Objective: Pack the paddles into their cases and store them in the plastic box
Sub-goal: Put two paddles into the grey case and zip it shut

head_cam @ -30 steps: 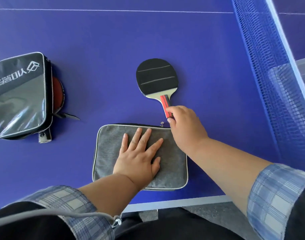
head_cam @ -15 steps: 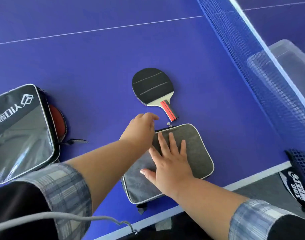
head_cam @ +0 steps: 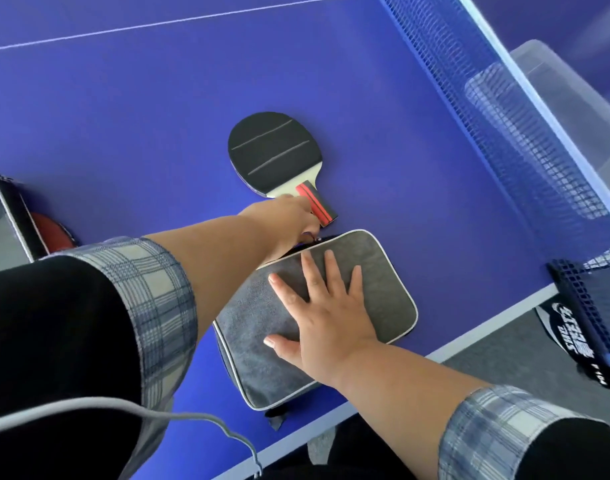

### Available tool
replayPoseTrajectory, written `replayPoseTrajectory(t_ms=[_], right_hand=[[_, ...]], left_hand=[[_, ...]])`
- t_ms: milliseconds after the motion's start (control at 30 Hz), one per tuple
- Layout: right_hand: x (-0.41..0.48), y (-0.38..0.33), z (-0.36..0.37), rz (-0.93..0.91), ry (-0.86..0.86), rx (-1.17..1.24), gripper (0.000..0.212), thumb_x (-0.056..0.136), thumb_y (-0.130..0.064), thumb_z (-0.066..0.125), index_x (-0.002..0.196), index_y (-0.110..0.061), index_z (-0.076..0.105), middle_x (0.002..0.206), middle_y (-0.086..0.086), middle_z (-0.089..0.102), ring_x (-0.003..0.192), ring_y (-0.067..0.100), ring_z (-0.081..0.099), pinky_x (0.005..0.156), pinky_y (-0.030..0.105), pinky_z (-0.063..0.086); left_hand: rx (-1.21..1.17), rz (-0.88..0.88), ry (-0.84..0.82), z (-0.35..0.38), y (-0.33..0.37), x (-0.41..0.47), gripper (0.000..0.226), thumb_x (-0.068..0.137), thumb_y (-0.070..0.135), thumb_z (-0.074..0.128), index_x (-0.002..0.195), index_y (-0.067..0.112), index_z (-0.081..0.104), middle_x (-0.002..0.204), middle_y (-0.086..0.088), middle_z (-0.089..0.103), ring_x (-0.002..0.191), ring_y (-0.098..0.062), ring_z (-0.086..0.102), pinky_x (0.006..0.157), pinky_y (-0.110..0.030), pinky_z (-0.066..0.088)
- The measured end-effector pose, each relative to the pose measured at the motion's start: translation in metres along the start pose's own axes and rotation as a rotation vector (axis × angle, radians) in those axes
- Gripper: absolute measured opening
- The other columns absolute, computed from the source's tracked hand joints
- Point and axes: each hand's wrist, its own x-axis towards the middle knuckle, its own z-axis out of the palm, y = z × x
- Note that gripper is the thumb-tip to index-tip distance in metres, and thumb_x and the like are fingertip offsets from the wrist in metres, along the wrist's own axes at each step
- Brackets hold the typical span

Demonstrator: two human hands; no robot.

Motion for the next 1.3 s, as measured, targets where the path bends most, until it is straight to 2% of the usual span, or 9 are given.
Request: replayPoseTrajectory(t_ms=[233, 433, 567, 667, 833, 967, 1067, 1167, 1300], right_hand=[[0.001, 0.0, 0.001, 0.013, 0.006, -0.035, 0.087, 0.079, -0.083, 0.024, 0.156, -0.045, 0.009, 0.168, 0.015, 0.011, 0.152, 0.046, 0.004, 0.112, 0.075, 0.005], [0.001, -0.001, 0.004, 0.004, 0.018, -0.058, 0.086, 0.081, -0.082, 0.026, 0.156, -0.042, 0.014, 0.167, 0.016, 0.016, 0.151, 0.047, 0.011, 0.111, 0.076, 0.012], [0.002, 0.0, 0.007, -0.005, 0.038, -0.086, 0.085, 0.082, -0.081, 0.027, 0.156, -0.041, 0.016, 0.165, 0.017, 0.022, 0.149, 0.048, 0.017, 0.11, 0.076, 0.017], [0.002, 0.001, 0.01, -0.001, 0.047, -0.113, 0.085, 0.082, -0.082, 0.024, 0.156, -0.041, 0.014, 0.164, 0.016, 0.023, 0.149, 0.047, 0.019, 0.109, 0.076, 0.02], [0.004, 0.001, 0.013, 0.003, 0.058, -0.159, 0.085, 0.083, -0.083, 0.013, 0.156, -0.042, 0.005, 0.166, 0.014, 0.015, 0.15, 0.044, 0.015, 0.111, 0.073, 0.019], [0.002, 0.001, 0.013, 0.016, 0.02, -0.2, 0.085, 0.082, -0.082, 0.004, 0.155, -0.041, -0.01, 0.168, 0.012, 0.0, 0.152, 0.043, 0.004, 0.114, 0.072, 0.014], [0.004, -0.003, 0.006, -0.122, 0.002, -0.281, 0.079, 0.088, -0.072, 0.004, 0.157, -0.036, -0.01, 0.168, 0.01, -0.008, 0.152, 0.045, -0.002, 0.113, 0.074, 0.011], [0.016, -0.001, -0.005, -0.381, -0.029, -0.432, 0.071, 0.093, -0.063, 0.005, 0.158, -0.037, -0.002, 0.17, 0.006, 0.002, 0.152, 0.046, 0.004, 0.113, 0.074, 0.01], [0.025, 0.003, -0.005, -0.399, -0.006, -0.363, 0.069, 0.093, -0.065, 0.007, 0.157, -0.042, 0.002, 0.17, 0.004, 0.004, 0.152, 0.045, 0.005, 0.115, 0.072, 0.013]], left_hand=[[-0.053, -0.052, 0.001, 0.008, -0.02, -0.035, 0.016, 0.098, 0.023, 0.051, 0.108, 0.03, 0.061, 0.112, 0.008, 0.051, 0.11, -0.016, 0.047, 0.086, -0.043, 0.049], [-0.177, -0.208, 0.003, 0.02, -0.037, -0.081, 0.014, 0.096, 0.019, 0.053, 0.099, 0.027, 0.063, 0.105, 0.008, 0.052, 0.088, -0.02, 0.057, 0.073, -0.036, 0.048], [-0.227, -0.285, 0.065, 0.034, -0.048, -0.117, 0.017, 0.098, 0.017, 0.051, 0.097, 0.029, 0.064, 0.102, 0.009, 0.053, 0.084, -0.019, 0.058, 0.069, -0.033, 0.047], [-0.296, -0.392, 0.116, 0.047, -0.05, -0.143, 0.016, 0.1, 0.022, 0.049, 0.098, 0.028, 0.063, 0.101, 0.01, 0.053, 0.085, -0.02, 0.058, 0.072, -0.039, 0.051], [-0.33, -0.411, 0.253, 0.075, -0.04, -0.173, 0.012, 0.098, 0.018, 0.052, 0.098, 0.018, 0.064, 0.098, 0.004, 0.056, 0.087, -0.025, 0.058, 0.073, -0.039, 0.049], [-0.333, -0.433, 0.353, 0.09, -0.03, -0.184, 0.013, 0.098, 0.021, 0.055, 0.1, 0.014, 0.066, 0.097, -0.003, 0.058, 0.087, -0.028, 0.057, 0.073, -0.038, 0.046], [-0.352, -0.465, 0.39, 0.092, -0.023, -0.187, 0.014, 0.099, 0.022, 0.054, 0.102, 0.017, 0.066, 0.099, -0.003, 0.059, 0.091, -0.028, 0.057, 0.077, -0.04, 0.047], [-0.364, -0.519, 0.4, 0.092, -0.016, -0.189, 0.015, 0.1, 0.028, 0.052, 0.101, 0.018, 0.064, 0.101, -0.003, 0.058, 0.093, -0.028, 0.056, 0.074, -0.037, 0.044], [-0.379, -0.603, 0.414, 0.099, -0.002, -0.202, 0.017, 0.101, 0.03, 0.051, 0.102, 0.017, 0.062, 0.102, -0.005, 0.058, 0.094, -0.029, 0.055, 0.073, -0.036, 0.04]])
